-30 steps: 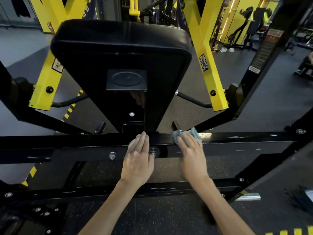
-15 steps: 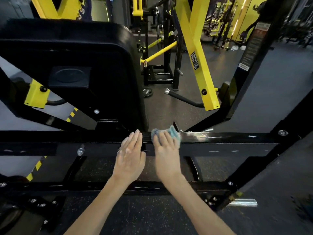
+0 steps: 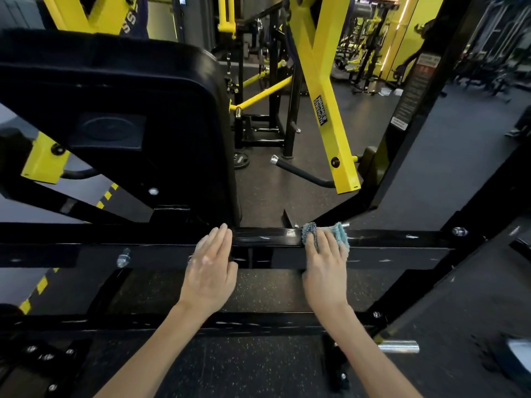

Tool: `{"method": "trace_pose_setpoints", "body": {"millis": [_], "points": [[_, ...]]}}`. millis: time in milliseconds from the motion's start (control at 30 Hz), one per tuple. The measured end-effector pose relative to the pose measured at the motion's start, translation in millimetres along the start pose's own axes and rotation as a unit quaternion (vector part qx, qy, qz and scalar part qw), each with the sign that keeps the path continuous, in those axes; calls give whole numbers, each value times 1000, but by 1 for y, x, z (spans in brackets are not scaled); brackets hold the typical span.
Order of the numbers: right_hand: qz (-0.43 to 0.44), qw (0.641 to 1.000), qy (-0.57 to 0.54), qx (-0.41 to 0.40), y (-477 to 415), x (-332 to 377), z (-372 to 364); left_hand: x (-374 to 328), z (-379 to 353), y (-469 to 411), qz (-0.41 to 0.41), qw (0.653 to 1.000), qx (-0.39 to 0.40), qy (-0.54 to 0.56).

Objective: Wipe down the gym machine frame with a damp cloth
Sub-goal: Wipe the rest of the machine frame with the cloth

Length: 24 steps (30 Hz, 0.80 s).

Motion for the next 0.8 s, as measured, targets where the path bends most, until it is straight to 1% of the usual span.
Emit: {"method": "trace_pose_setpoints", "body": {"millis": [33, 167, 233, 300, 367, 500, 600, 700, 800], "points": [[9, 1000, -2, 4, 0, 16, 1, 1, -1, -1, -4, 1000, 1, -3], [103, 994, -34, 0, 1, 108, 5, -1, 0, -1, -32, 999, -5, -25], [120, 991, -52, -7, -1, 129, 9, -3, 1, 0, -51, 998, -7, -38], [123, 991, -56, -1, 0, 127, 7, -3, 2, 0, -53, 998, -8, -40], [114, 993, -37, 9, 3, 108, 4, -2, 1, 0, -44, 998, -7, -34], [56, 998, -2, 6, 3, 46, 4, -10, 3, -2, -43, 998, -14, -34], [30, 999, -4, -12, 2, 16, 6, -14, 2, -5, -44, 998, -15, -36], [35, 999, -24, -8, 0, 39, 7, -25, -2, -6, -46, 998, -8, -30], [101, 992, -68, -8, -1, 88, 8, -40, -9, -6, -58, 998, 9, -38]]}}
Point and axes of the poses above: each hand's wrist, its own y-axis away from the middle knuckle, its own z-axis out of the back of the hand, x = y × z, the point moved 10 cm from there along -y, towards the middle knuckle, and after that the axes turned 4 degrees about y, right-handed, at the moved point
